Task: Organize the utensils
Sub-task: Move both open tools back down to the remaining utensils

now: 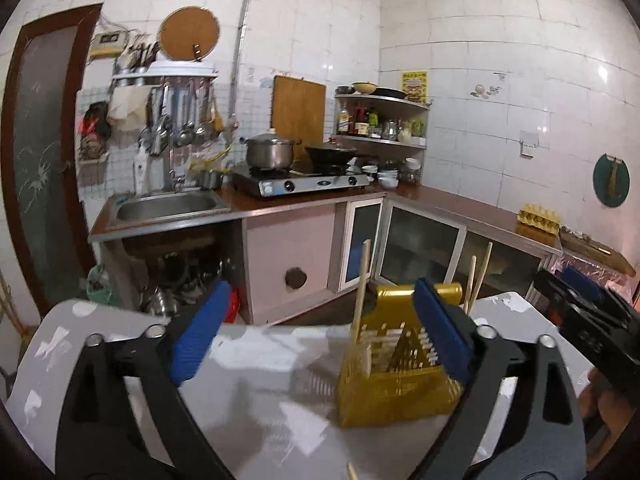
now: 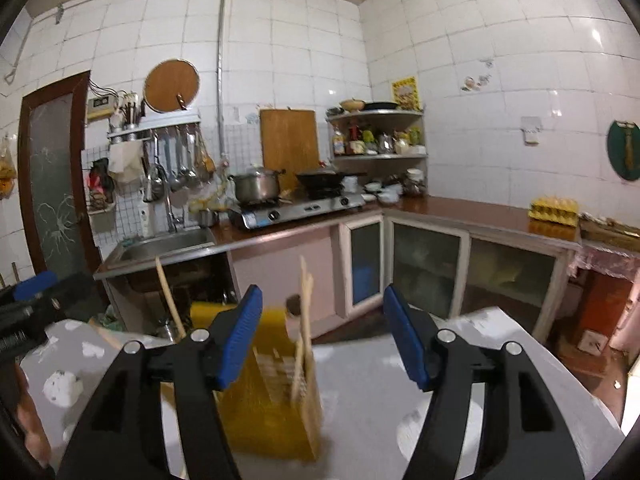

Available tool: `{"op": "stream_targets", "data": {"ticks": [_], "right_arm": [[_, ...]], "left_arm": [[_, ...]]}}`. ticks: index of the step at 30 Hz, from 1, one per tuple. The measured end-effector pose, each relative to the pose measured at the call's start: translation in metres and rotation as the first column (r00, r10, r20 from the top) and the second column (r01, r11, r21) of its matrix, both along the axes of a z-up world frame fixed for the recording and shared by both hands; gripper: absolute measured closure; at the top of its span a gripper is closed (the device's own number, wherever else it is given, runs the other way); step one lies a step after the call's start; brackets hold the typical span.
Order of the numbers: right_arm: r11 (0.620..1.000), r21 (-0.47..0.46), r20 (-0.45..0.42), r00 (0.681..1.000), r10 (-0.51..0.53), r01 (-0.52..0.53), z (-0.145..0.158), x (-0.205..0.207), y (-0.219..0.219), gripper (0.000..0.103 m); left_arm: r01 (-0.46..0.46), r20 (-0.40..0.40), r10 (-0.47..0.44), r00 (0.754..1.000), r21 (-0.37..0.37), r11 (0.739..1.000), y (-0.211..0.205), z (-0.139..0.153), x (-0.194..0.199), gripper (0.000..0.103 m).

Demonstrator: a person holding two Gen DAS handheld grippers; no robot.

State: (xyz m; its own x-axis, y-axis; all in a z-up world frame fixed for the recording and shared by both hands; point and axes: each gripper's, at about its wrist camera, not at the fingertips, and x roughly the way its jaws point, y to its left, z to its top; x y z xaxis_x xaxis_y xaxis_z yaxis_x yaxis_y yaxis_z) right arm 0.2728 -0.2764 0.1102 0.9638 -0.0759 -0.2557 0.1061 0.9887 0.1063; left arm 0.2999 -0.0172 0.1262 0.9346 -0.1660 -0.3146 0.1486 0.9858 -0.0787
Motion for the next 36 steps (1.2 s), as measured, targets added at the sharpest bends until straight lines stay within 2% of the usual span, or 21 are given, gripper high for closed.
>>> {"op": "stream_targets", "data": {"ticks": [7,13,16,19,23,28,34,36], "right_arm": [[0.996,0.077,-0.135,0.99,-0.036,0.047,-0.047,-0.038,-0.013,0.038],[0.994,0.083,-0.225,0.973,-0.044,0.064,-0.093,-0.037,-0.012,0.038],[0.995,0.077,-0.289,0.957,-0.039,0.064,-0.118,-0.03,-0.008,0.038],[0.996,0.056,-0.383,0.923,-0.036,0.063,-0.137,-0.018,-0.008,0.038],[0.997,0.039,-0.452,0.891,-0.035,0.059,-0.153,-0.011,-0.007,0.038],[1.0,0.005,-0.51,0.86,-0.017,0.023,-0.166,-0.001,0.003,0.038],[1.0,-0.026,-0.536,0.844,-0.006,-0.009,-0.17,0.003,0.022,0.039],[1.0,-0.016,-0.54,0.842,0.002,-0.013,-0.169,0.003,0.023,0.043]], "left_arm": [[-0.066,-0.065,0.066,0.996,0.007,0.998,0.028,-0.022,-0.039,0.005],[-0.076,-0.202,0.075,0.977,0.004,0.997,0.037,-0.069,-0.038,0.005],[-0.059,-0.246,0.066,0.967,0.035,0.998,0.034,-0.096,-0.037,0.005],[-0.045,-0.301,0.066,0.951,0.076,0.996,0.026,-0.121,-0.032,0.005],[-0.029,-0.383,0.071,0.921,0.114,0.993,0.02,-0.144,-0.021,0.005],[-0.014,-0.434,0.055,0.899,0.096,0.995,0.021,-0.156,-0.015,0.005],[-0.013,-0.439,0.058,0.897,0.104,0.995,0.017,-0.158,-0.017,0.005],[-0.011,-0.441,0.057,0.895,0.107,0.994,0.015,-0.159,-0.017,0.005]]}}
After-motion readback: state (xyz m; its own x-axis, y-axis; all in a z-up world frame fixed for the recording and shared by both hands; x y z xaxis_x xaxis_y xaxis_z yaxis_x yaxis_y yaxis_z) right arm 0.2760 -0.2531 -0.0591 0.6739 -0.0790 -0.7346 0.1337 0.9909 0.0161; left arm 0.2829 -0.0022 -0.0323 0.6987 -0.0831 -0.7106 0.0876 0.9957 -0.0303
